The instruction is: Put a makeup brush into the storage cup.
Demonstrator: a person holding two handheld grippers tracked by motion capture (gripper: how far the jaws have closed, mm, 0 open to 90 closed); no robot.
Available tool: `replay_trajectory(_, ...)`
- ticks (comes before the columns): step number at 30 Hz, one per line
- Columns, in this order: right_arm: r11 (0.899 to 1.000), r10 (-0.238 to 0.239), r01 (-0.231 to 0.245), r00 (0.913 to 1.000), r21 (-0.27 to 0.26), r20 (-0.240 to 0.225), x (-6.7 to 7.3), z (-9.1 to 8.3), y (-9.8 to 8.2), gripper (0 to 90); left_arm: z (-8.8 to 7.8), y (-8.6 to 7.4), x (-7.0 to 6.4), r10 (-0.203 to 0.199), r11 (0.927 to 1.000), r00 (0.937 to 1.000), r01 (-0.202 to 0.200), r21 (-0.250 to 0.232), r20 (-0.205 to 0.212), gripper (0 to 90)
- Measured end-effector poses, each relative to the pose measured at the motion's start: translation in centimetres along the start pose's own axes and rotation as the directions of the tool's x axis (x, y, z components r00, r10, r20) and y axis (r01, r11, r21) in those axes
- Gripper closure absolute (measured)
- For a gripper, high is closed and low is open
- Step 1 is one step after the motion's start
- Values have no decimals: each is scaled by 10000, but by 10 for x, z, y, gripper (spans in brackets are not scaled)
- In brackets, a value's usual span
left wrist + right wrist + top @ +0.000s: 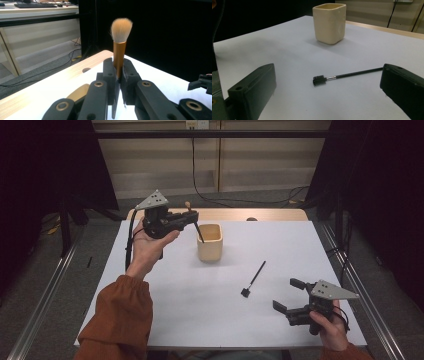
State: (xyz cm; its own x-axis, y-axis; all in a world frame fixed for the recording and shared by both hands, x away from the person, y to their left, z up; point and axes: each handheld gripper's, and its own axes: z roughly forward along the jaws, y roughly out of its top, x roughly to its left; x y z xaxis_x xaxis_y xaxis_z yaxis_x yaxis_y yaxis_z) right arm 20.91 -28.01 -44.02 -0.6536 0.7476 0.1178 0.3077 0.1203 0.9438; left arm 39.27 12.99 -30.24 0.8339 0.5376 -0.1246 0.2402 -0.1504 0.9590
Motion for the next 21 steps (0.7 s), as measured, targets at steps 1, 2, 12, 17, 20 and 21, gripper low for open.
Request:
replay_trajectory(1, 10000, 13, -13, 10000, 16, -18, 0, 0, 0, 0, 0, 0, 1, -36, 10000, 10000, 36, -11, -12, 839)
replay_trajectory(2, 10000, 0, 1, 10000, 55, -13, 0, 0, 0, 0, 1, 0, 3, -94, 9999, 9999, 94, -49, -37, 839)
replay_trajectory(12, 9999, -66, 67, 9999, 148, -120, 0, 1, -1, 0, 16, -4, 12, -36, 9999, 9991, 41, 117, -431, 839)
replay_trajectory(17, 9998, -75, 78, 9998, 171, -178, 0, 2, -1, 0, 20, -2, 15, -39, 10000, 9988, 41, 55, -493, 839)
replay_trajectory(20, 9998, -82, 86, 9998, 198, -186, 0, 2, -1, 0, 22, 1, 19, -155, 9999, 9988, 152, -61, -459, 839)
replay_trajectory(21, 9997, -105, 109, 9998, 214, -193, 0, 2, -1, 0, 23, 1, 19, -101, 9999, 9986, 98, -47, -516, 839)
